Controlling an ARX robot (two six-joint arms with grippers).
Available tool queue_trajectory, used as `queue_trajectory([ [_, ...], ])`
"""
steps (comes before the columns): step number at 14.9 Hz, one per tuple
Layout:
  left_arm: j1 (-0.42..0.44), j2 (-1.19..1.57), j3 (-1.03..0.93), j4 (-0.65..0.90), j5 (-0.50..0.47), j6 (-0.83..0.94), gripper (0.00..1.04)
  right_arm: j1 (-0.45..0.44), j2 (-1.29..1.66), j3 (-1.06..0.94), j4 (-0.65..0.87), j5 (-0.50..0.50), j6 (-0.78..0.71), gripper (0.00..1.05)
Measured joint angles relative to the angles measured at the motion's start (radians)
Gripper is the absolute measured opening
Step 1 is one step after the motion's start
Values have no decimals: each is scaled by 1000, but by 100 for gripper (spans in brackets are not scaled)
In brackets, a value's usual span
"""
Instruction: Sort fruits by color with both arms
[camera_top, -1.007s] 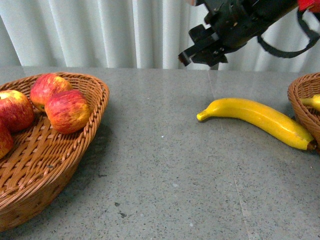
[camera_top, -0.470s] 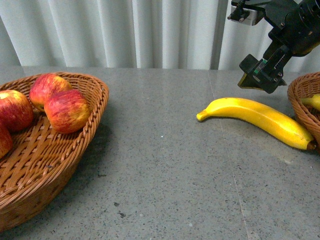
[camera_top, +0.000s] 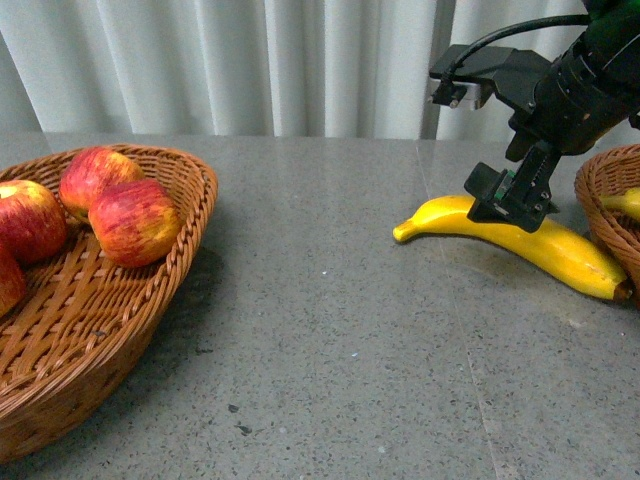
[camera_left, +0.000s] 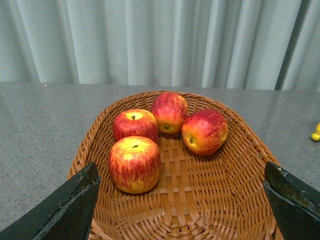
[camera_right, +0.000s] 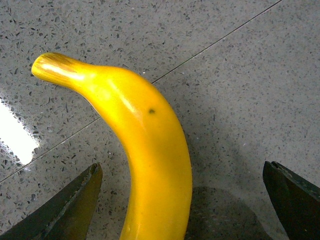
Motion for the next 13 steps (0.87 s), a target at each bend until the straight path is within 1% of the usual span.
queue_trajectory([
  [2, 0, 0, 0, 0, 0, 0, 98, 24, 49, 40, -15, 27, -2, 98],
  [3, 0, 0, 0, 0, 0, 0, 98, 38, 95, 71, -31, 64, -4, 98],
  [5, 0, 0, 0, 0, 0, 0, 98, 36, 111, 75, -34, 92, -16, 98],
  [8, 0, 0, 0, 0, 0, 0, 98, 35, 111, 66, -21, 94, -23, 86],
  [9, 0, 0, 0, 0, 0, 0, 98, 35, 111, 64, -21, 91, -23, 84],
  [10, 0, 0, 0, 0, 0, 0, 98, 35, 111, 60, -20, 89, -25, 78],
  [12, 0, 0, 0, 0, 0, 0, 98, 37, 111, 47, -11, 85, -31, 56],
  [13, 0, 0, 0, 0, 0, 0, 98, 42, 111, 47, -7, 84, -34, 47],
])
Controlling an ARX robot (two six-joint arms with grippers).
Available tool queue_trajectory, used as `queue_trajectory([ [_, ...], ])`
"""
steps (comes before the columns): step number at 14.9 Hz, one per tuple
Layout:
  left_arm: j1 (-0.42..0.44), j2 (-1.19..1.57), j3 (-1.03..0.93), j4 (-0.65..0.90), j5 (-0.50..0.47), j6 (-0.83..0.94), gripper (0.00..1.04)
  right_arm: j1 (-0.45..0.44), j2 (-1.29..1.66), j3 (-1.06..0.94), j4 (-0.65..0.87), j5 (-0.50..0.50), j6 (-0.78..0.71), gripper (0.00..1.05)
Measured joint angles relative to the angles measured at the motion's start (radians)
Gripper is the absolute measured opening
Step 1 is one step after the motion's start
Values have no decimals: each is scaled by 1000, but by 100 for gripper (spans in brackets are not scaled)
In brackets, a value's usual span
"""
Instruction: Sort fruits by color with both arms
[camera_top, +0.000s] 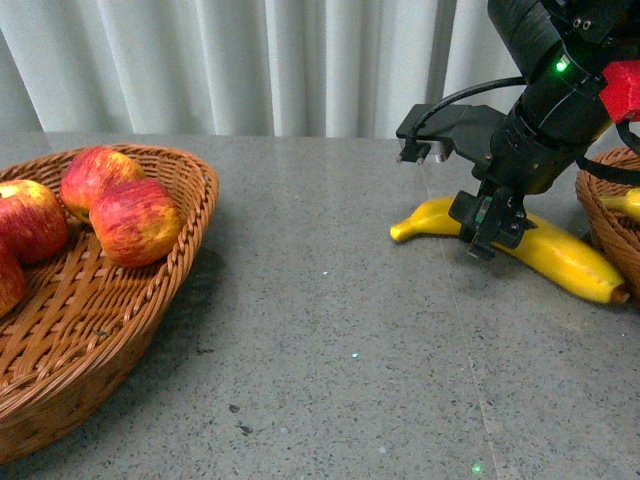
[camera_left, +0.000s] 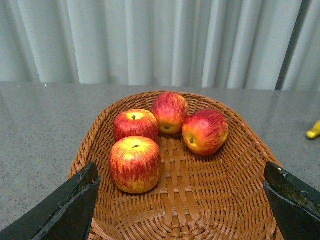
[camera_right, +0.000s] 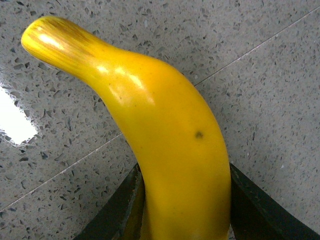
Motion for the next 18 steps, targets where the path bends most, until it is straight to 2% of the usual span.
queue_trajectory([
  [1, 0, 0, 0, 0, 0, 0, 98, 2, 0, 0, 8, -7, 1, 40],
  [2, 0, 0, 0, 0, 0, 0, 98, 10, -5, -1, 9, -25, 9, 37],
  [3, 0, 0, 0, 0, 0, 0, 98, 36, -50, 2, 8, -125, 86, 37],
  [5, 0, 0, 0, 0, 0, 0, 98, 23, -158, 43, 50, -249, 233, 37],
  [7, 0, 0, 0, 0, 0, 0, 98, -61, -284, 24, 119, -360, 367, 37],
  [9, 0, 0, 0, 0, 0, 0, 98, -157, -381, -60, 142, -431, 395, 37],
  [12, 0, 0, 0, 0, 0, 0, 98, -344, -441, -218, 174, -512, 341, 37],
  [14, 0, 0, 0, 0, 0, 0, 98, -455, -441, -279, 201, -514, 240, 37],
  [16, 0, 0, 0, 0, 0, 0, 98, -533, -449, -315, 198, -513, 122, 37],
  [18, 0, 0, 0, 0, 0, 0, 98, -558, -453, -338, 146, -509, 5, 37],
])
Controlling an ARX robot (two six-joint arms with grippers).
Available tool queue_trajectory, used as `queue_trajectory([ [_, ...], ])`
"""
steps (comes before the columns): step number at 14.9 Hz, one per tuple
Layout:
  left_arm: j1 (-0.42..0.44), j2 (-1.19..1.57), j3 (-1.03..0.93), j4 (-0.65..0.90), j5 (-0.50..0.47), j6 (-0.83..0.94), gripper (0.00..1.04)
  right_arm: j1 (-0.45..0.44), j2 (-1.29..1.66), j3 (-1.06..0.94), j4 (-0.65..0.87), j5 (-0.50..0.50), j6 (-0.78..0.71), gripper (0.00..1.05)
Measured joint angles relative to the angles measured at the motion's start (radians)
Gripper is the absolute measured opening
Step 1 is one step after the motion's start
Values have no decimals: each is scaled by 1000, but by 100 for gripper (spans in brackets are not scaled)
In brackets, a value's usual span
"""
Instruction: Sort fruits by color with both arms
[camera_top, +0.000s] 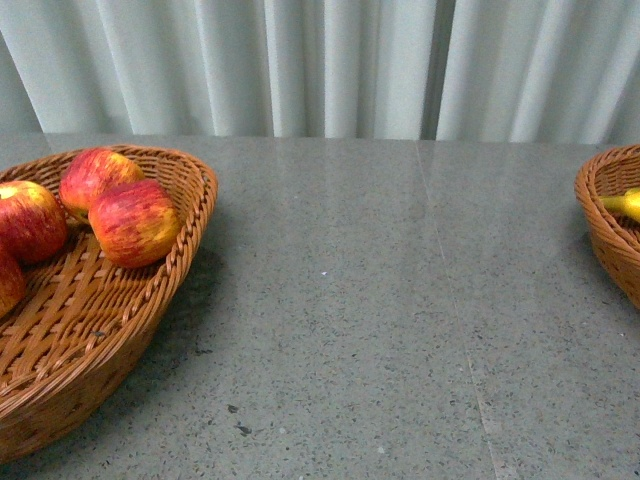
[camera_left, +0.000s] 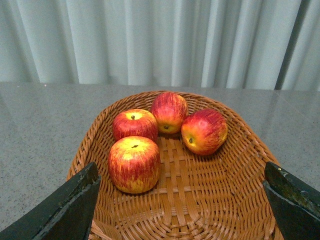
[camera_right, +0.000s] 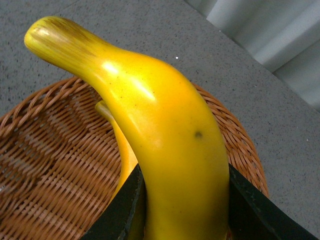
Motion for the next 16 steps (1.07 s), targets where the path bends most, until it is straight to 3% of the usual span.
queue_trajectory([
  [2, 0, 0, 0, 0, 0, 0, 98, -5, 0, -1, -34, 1, -51, 41],
  [6, 0, 0, 0, 0, 0, 0, 98, 5, -82, 7, -57, -120, 35, 95],
  [7, 0, 0, 0, 0, 0, 0, 98, 11, -123, 8, -30, -169, 91, 99],
  [9, 0, 0, 0, 0, 0, 0, 98, 16, -224, -27, 89, -252, 217, 98],
  [13, 0, 0, 0, 0, 0, 0, 98, -10, -479, -282, 258, -340, 402, 98],
  [14, 0, 0, 0, 0, 0, 0, 98, 11, -551, -398, 431, -196, 483, 91],
  [16, 0, 0, 0, 0, 0, 0, 98, 22, -755, -654, 634, 84, 655, 73],
])
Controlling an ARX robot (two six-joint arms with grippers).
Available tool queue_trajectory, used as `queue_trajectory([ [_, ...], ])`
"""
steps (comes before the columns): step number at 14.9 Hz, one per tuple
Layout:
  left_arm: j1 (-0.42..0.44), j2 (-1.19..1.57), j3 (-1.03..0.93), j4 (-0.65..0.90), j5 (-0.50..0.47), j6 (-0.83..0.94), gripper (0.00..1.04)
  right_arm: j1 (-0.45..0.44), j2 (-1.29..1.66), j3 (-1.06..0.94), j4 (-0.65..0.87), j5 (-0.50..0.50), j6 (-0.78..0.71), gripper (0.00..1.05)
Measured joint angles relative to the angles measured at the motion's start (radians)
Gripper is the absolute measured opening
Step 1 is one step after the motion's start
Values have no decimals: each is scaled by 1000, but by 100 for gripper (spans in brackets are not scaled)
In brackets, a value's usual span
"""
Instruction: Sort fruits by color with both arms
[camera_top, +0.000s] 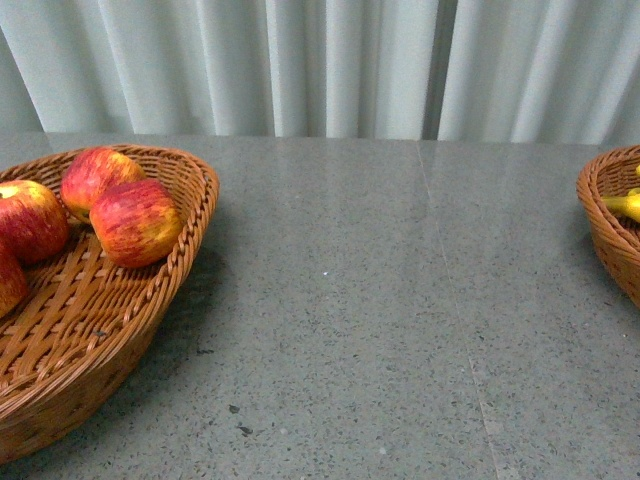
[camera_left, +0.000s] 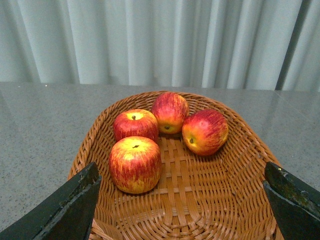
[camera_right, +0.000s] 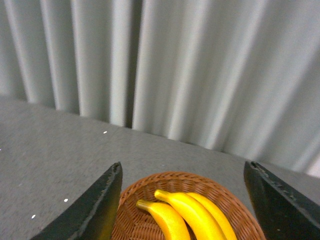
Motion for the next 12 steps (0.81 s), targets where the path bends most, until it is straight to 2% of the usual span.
queue_trajectory([
  [1, 0, 0, 0, 0, 0, 0, 98, -4, -94, -88, 14, 64, 47, 65],
  [2, 0, 0, 0, 0, 0, 0, 98, -37, -278, -241, -39, 93, 101, 50],
  [4, 0, 0, 0, 0, 0, 0, 98, -101, -539, -434, -190, 34, 134, 26],
  [6, 0, 0, 0, 0, 0, 0, 98, -127, -624, -470, -259, 13, 140, 19],
  [8, 0, 0, 0, 0, 0, 0, 98, -115, -722, -502, -296, 40, 144, 10],
  [9, 0, 0, 0, 0, -2, 0, 98, -93, -765, -509, -298, 61, 145, 4],
  [10, 0, 0, 0, 1, 0, 0, 98, -12, -825, -509, -283, 108, 146, 2],
  [12, 0, 0, 0, 0, 0, 0, 98, 63, -847, -549, -301, 200, 147, 2],
])
